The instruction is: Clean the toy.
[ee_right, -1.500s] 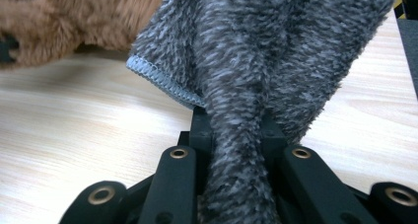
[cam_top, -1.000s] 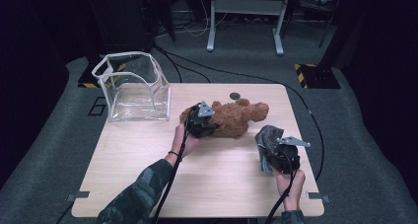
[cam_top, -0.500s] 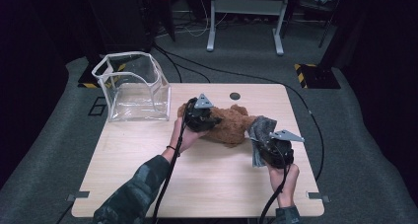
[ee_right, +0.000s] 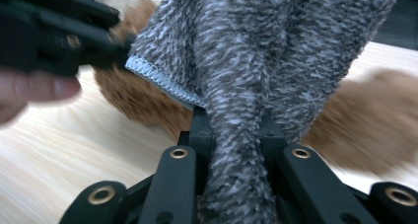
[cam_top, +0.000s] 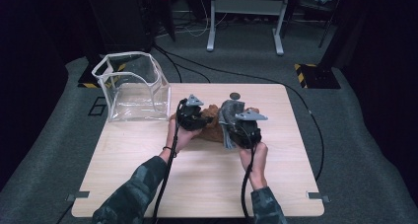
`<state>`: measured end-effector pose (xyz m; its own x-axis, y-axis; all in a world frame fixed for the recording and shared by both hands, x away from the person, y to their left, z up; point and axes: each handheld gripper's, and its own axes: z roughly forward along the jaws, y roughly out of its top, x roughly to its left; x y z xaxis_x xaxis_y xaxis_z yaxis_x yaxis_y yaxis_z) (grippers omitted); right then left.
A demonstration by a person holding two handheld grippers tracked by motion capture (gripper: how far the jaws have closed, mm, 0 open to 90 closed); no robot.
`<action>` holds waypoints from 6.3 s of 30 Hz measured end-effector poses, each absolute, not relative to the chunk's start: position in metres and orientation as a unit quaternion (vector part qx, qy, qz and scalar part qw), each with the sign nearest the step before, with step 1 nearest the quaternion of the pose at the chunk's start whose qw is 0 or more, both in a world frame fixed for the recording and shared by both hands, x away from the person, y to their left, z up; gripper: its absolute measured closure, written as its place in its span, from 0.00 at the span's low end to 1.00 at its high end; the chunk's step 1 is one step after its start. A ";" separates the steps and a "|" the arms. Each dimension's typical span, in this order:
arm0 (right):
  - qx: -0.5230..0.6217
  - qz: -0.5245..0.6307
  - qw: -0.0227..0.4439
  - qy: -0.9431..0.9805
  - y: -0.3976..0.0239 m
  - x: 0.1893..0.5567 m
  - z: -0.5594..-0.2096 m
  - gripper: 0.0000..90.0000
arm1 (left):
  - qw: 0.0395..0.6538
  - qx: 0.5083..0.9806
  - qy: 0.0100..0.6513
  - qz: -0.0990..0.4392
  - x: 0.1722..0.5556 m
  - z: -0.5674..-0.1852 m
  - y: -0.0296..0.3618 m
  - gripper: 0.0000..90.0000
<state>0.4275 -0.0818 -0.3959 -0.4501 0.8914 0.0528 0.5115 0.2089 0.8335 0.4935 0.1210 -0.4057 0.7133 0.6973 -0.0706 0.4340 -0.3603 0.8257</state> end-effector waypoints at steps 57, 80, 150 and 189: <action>0.580 0.376 0.273 0.669 -0.157 0.464 -0.397 0.84 | 0.450 0.810 0.355 0.125 0.495 -0.410 0.130 0.76; 0.587 0.310 0.213 0.717 -0.140 0.470 -0.463 0.85 | 0.447 0.811 0.358 0.121 0.496 -0.411 0.128 0.76; 0.579 0.324 0.181 0.726 -0.130 0.457 -0.475 0.84 | 0.448 0.806 0.375 0.095 0.509 -0.408 0.123 0.76; 0.520 0.397 0.146 0.742 -0.079 0.478 -0.445 0.84 | 0.446 0.810 0.370 0.089 0.505 -0.400 0.129 0.65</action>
